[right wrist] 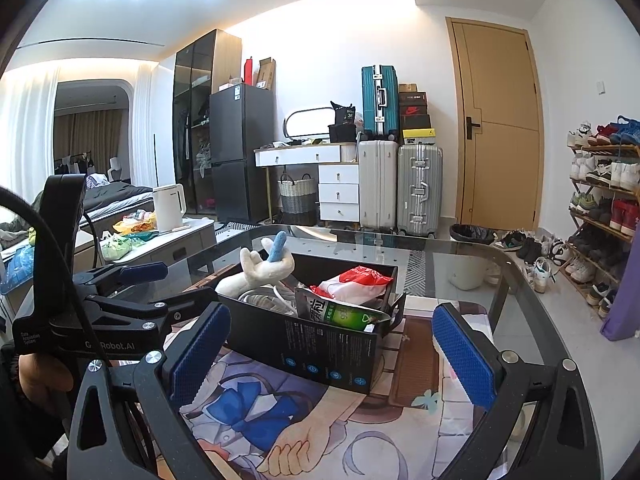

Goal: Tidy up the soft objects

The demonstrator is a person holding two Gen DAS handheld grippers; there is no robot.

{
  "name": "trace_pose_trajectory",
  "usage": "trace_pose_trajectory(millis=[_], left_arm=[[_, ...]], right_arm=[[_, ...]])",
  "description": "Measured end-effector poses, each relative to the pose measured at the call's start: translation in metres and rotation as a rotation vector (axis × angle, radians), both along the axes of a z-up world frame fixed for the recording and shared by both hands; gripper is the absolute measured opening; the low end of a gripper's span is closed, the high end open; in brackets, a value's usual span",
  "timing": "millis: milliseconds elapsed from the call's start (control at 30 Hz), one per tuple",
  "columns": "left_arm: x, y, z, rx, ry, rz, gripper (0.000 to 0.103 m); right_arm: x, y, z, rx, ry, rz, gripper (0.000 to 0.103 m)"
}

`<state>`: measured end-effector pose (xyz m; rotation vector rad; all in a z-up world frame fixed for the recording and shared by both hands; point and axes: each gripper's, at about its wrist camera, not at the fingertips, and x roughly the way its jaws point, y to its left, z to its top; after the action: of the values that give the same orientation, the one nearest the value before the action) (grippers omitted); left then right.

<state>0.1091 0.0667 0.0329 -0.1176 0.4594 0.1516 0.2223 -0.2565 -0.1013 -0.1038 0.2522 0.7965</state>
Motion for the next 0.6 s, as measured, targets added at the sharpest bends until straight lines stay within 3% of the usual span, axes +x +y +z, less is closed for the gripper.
trace_pose_trajectory(millis=[600], left_arm=[[-0.0027,-0.0002,0.0007,0.003,0.001,0.01,0.103]], right_arm=[[0.0003,-0.0011,0.0008,0.0,0.0,-0.001,0.102]])
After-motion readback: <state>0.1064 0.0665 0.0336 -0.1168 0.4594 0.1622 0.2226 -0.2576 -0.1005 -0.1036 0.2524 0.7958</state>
